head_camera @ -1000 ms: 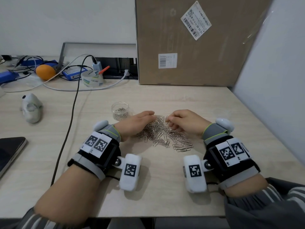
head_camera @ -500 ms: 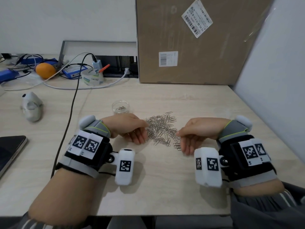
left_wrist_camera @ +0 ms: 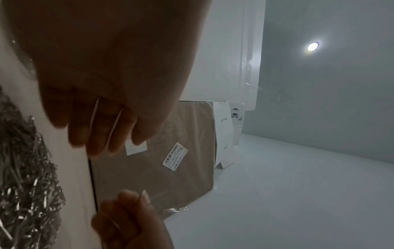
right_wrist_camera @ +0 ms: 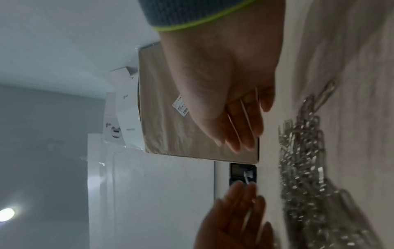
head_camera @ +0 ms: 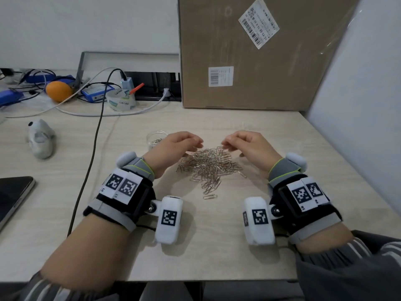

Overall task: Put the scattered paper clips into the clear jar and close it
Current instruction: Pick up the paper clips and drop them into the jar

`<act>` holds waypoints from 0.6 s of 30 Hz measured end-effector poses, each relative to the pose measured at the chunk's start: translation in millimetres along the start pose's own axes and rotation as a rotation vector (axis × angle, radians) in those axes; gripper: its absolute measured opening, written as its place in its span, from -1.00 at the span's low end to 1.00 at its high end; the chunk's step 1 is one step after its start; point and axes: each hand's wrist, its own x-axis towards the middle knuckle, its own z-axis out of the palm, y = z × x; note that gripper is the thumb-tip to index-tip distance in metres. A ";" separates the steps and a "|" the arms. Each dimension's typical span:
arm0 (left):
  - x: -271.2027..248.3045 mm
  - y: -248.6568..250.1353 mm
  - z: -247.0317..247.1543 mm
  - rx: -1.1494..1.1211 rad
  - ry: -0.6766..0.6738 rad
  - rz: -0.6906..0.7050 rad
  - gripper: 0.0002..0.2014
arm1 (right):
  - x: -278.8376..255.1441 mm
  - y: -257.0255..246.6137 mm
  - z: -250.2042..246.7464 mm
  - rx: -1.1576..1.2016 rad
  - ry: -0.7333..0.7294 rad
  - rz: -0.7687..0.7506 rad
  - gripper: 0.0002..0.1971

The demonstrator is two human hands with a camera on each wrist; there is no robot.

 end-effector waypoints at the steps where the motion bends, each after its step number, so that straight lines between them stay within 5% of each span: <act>1: 1.4 -1.8 0.1 0.018 0.028 -0.009 -0.75 | 2.7 4.2 0.0 -0.036 0.047 -0.017 -0.84; 6: 1.2 -6.5 6.0 0.148 -0.092 -0.099 -0.62 | 8.1 17.8 6.4 -0.400 -0.137 0.076 -0.54; 11: -2.9 -1.3 15.7 0.155 -0.262 -0.068 -0.62 | 7.2 14.2 17.1 -0.451 -0.305 -0.003 -0.62; 18: 3.3 -2.9 13.0 -0.020 0.010 0.099 -0.72 | 1.6 2.4 12.4 -0.252 -0.019 -0.062 -0.78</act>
